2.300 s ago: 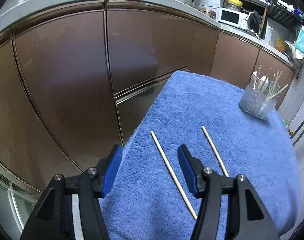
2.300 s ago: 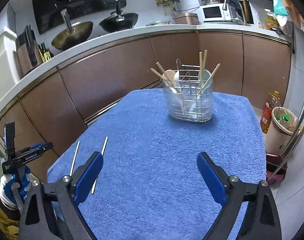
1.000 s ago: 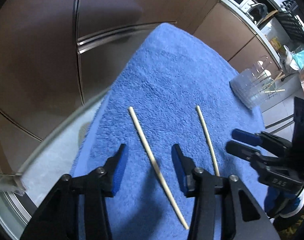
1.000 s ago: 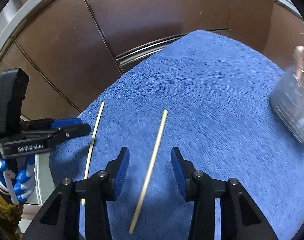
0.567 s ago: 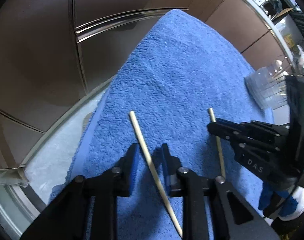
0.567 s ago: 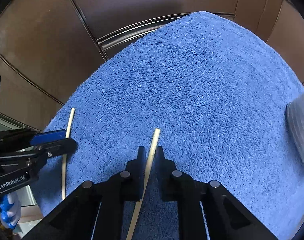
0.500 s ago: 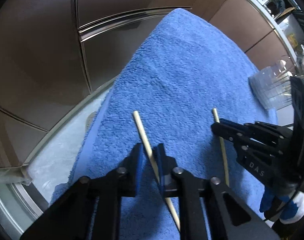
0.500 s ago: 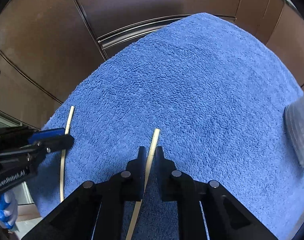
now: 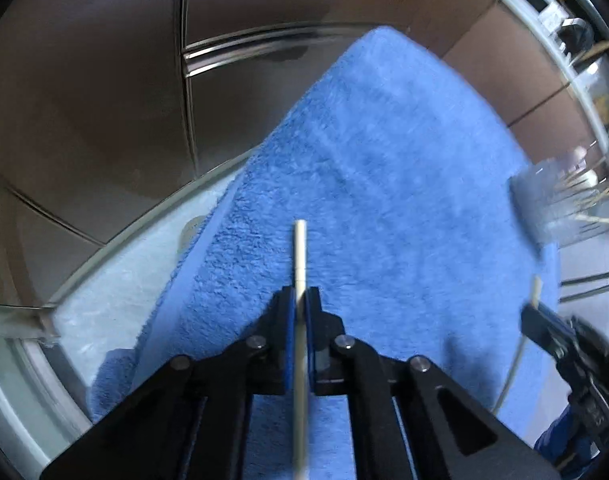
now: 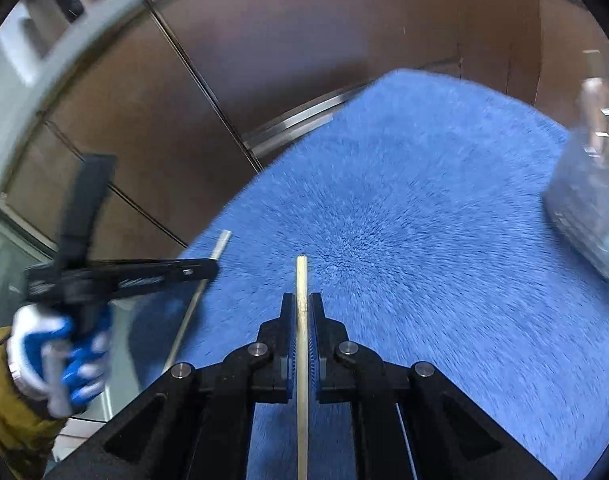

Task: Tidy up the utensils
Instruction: 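Lower the chopstick into the wire holder with the left tool while the right tool drops its chopstick in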

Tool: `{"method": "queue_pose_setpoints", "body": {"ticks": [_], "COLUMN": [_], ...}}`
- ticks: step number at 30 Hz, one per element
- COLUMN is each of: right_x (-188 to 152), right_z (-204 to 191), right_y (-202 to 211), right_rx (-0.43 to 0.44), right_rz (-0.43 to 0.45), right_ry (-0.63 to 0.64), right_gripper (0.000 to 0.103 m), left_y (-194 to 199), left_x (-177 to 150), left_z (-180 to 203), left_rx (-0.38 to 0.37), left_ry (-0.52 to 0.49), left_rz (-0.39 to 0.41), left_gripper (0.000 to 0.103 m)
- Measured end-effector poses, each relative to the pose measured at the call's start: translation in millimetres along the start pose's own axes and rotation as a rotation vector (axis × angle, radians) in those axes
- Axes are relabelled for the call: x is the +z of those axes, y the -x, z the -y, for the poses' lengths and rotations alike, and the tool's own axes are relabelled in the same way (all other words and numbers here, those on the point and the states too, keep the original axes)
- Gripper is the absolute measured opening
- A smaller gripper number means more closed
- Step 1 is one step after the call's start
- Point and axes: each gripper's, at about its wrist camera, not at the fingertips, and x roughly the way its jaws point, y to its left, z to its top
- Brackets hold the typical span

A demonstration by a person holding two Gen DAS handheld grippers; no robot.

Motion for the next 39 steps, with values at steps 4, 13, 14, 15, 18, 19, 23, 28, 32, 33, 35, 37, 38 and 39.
{"method": "queue_pose_setpoints", "body": {"ticks": [4, 13, 14, 15, 18, 19, 23, 28, 32, 33, 35, 37, 38, 39], "right_x": [-24, -88, -91, -94, -95, -95, -82, -41, -8, 0, 12, 22, 27, 31], "right_z": [3, 43, 49, 56, 75, 79, 93, 97, 108, 113, 125, 138, 144, 149], "right_y": [55, 157, 166, 177, 200, 207, 233, 251, 259, 259, 257, 254, 252, 249], "right_rx": [0.033, -0.040, -0.054, -0.072, -0.115, -0.134, -0.172, -0.209, -0.240, -0.252, -0.256, -0.272, -0.283, -0.292], "right_rz": [0.134, 0.415, 0.438, 0.471, 0.541, 0.566, 0.656, 0.793, 0.897, 0.921, 0.962, 0.996, 1.011, 1.021], "right_ry": [-0.020, -0.110, -0.121, -0.134, -0.149, -0.154, -0.165, -0.126, -0.098, -0.097, -0.108, -0.119, -0.123, -0.125], "right_gripper": [0.006, 0.006, 0.006, 0.006, 0.006, 0.006, 0.006, 0.006, 0.006, 0.006, 0.006, 0.006, 0.006, 0.006], "left_y": [25, 83, 87, 92, 107, 112, 129, 148, 153, 151, 145, 133, 127, 120], "left_x": [-16, -54, -56, -60, -67, -67, -61, -26, 5, 14, 30, 46, 52, 60], "left_z": [9, 72, 81, 91, 127, 140, 181, 244, 292, 306, 331, 355, 363, 372], "left_rx": [-0.081, -0.224, -0.224, -0.225, -0.237, -0.242, -0.289, -0.415, -0.505, -0.516, -0.545, -0.552, -0.543, -0.531], "left_ry": [-0.018, -0.167, -0.193, -0.219, -0.300, -0.326, -0.385, -0.403, -0.392, -0.387, -0.364, -0.342, -0.338, -0.333], "left_rz": [0.125, 0.321, 0.338, 0.355, 0.406, 0.425, 0.491, 0.584, 0.653, 0.681, 0.708, 0.740, 0.758, 0.774], "left_gripper": [0.004, 0.004, 0.004, 0.004, 0.004, 0.004, 0.004, 0.004, 0.004, 0.004, 0.004, 0.004, 0.004, 0.004]}}
